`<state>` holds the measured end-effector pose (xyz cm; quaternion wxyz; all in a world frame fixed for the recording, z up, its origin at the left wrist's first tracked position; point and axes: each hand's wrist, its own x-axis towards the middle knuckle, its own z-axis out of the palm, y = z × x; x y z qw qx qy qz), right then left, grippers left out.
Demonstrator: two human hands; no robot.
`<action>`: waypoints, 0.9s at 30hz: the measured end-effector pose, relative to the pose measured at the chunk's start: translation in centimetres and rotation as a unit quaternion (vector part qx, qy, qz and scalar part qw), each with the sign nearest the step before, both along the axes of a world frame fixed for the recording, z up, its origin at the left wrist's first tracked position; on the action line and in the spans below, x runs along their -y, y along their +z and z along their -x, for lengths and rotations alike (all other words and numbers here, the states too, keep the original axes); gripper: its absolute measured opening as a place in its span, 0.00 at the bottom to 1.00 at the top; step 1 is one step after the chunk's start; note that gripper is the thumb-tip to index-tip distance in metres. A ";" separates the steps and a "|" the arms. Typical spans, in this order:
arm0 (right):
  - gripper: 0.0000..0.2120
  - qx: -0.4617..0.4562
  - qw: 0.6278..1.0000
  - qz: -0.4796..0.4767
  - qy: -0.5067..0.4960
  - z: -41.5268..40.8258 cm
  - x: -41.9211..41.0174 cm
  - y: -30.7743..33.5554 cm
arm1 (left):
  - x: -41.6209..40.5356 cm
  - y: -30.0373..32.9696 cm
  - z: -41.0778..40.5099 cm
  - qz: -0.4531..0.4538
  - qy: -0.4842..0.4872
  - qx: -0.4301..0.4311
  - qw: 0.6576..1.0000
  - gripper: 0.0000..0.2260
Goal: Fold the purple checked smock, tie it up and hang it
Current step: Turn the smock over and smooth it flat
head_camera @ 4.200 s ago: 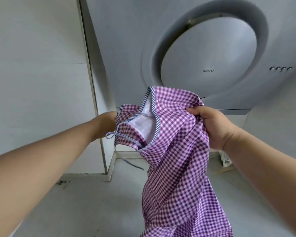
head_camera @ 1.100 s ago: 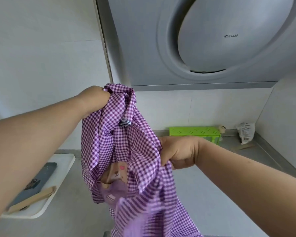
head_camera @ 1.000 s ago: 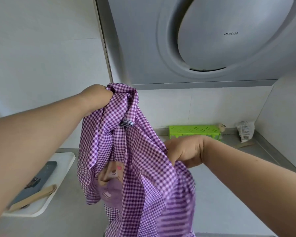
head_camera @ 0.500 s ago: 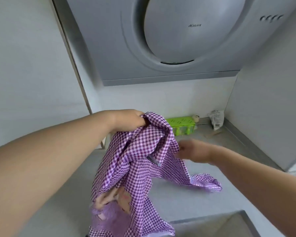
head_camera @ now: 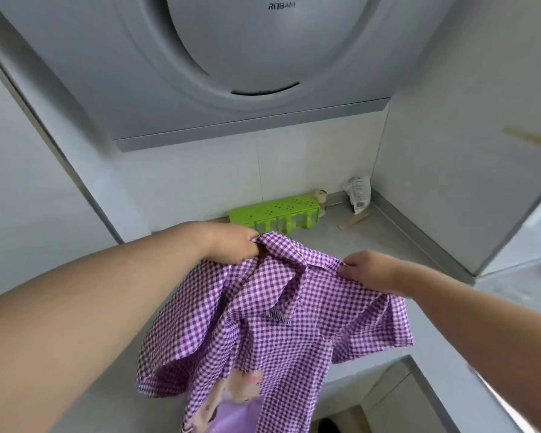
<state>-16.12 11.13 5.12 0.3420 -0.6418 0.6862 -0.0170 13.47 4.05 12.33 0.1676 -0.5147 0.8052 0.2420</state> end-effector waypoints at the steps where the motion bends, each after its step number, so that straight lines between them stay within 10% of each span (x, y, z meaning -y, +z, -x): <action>1: 0.23 -0.018 0.999 -0.036 0.022 1.4 0.4 0.9 | 0.1 -0.2 0.9 -0.007 -0.007 0.002 1.000 0.16; 8: 0.24 -0.143 0.972 -0.158 0.099 10.3 4.9 6.5 | -0.2 -2.1 8.3 -0.326 0.143 -0.190 0.915 0.14; 13: 0.21 -0.294 0.952 -0.031 0.078 12.3 9.3 3.2 | 3.6 -5.2 10.0 -0.060 0.019 -0.005 0.998 0.22; 27: 0.20 -0.347 0.937 0.006 -0.043 14.8 14.9 -9.1 | 9.5 -15.7 7.8 0.024 0.202 0.026 0.979 0.30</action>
